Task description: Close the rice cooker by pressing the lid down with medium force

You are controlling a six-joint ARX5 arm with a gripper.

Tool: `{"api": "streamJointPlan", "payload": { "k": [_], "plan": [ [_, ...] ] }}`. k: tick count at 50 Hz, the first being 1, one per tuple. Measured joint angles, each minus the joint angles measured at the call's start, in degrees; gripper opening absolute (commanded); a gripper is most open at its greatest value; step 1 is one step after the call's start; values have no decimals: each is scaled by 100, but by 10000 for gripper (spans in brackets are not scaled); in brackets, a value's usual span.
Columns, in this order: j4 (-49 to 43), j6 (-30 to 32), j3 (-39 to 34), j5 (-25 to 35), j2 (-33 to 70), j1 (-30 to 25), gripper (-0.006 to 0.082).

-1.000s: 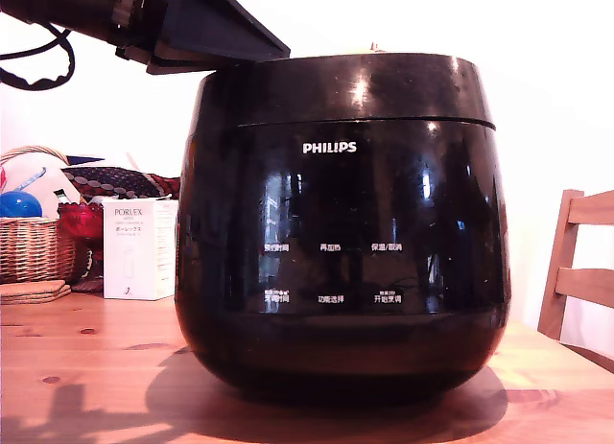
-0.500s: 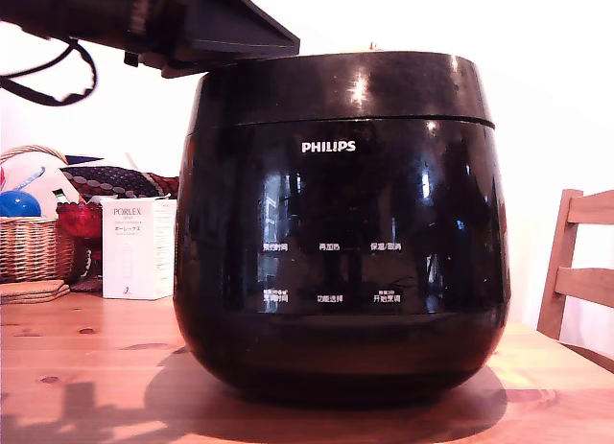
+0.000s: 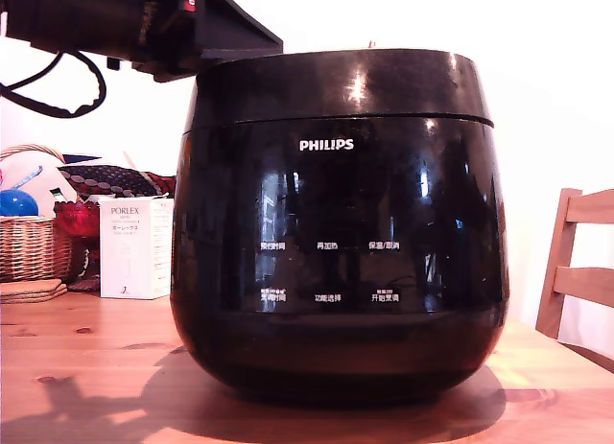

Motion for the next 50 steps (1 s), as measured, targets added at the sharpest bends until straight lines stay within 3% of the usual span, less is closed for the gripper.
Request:
{"api": "streamJointPlan", "payload": {
  "k": [12,25,50],
  "plan": [
    [-24,2,0,-166,-778,118,-21],
    [-1154,155,0,-310,-1379,623,-21],
    [-2837,289,0,-308,-2402,2302,-21]
  ]
}}
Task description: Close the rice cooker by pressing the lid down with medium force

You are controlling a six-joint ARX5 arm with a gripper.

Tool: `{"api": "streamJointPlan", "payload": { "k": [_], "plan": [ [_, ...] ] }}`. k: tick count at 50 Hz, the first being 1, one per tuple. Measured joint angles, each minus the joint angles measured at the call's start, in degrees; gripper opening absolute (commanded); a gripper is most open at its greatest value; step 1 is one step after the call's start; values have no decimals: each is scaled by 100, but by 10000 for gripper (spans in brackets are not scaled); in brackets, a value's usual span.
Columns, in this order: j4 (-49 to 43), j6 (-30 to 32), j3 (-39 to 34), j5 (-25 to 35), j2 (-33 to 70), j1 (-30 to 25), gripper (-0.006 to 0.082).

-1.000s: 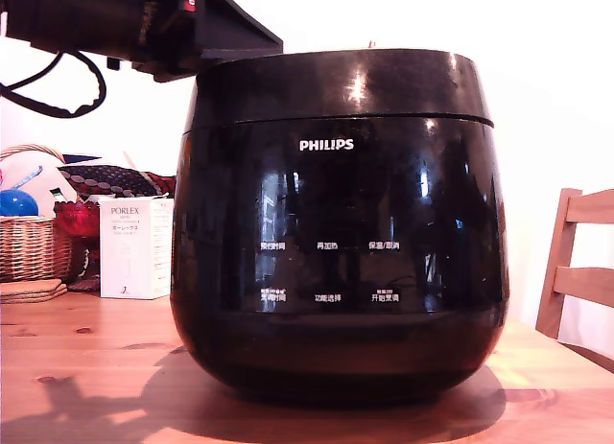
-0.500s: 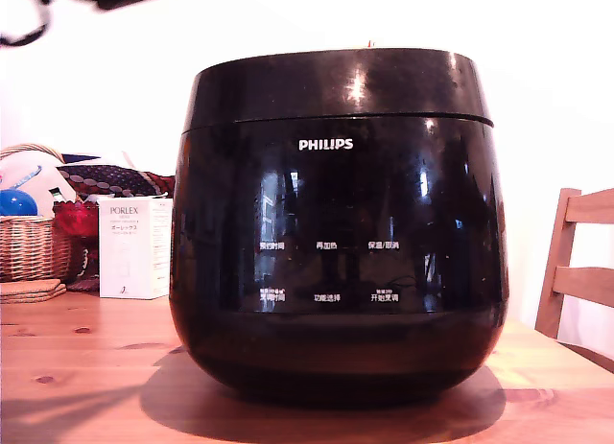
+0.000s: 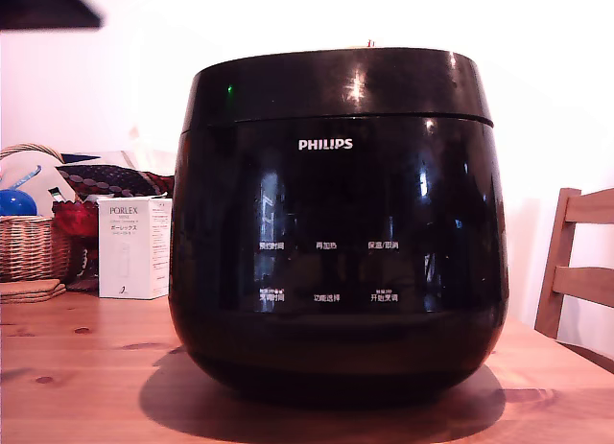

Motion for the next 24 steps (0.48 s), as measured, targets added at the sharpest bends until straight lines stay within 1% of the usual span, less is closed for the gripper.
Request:
{"api": "streamJointPlan", "payload": {
  "k": [16,24],
  "plan": [
    [-262,11,0,175,-286,994,-21],
    [-345,7,0,243,-389,1335,-21]
  ]
}}
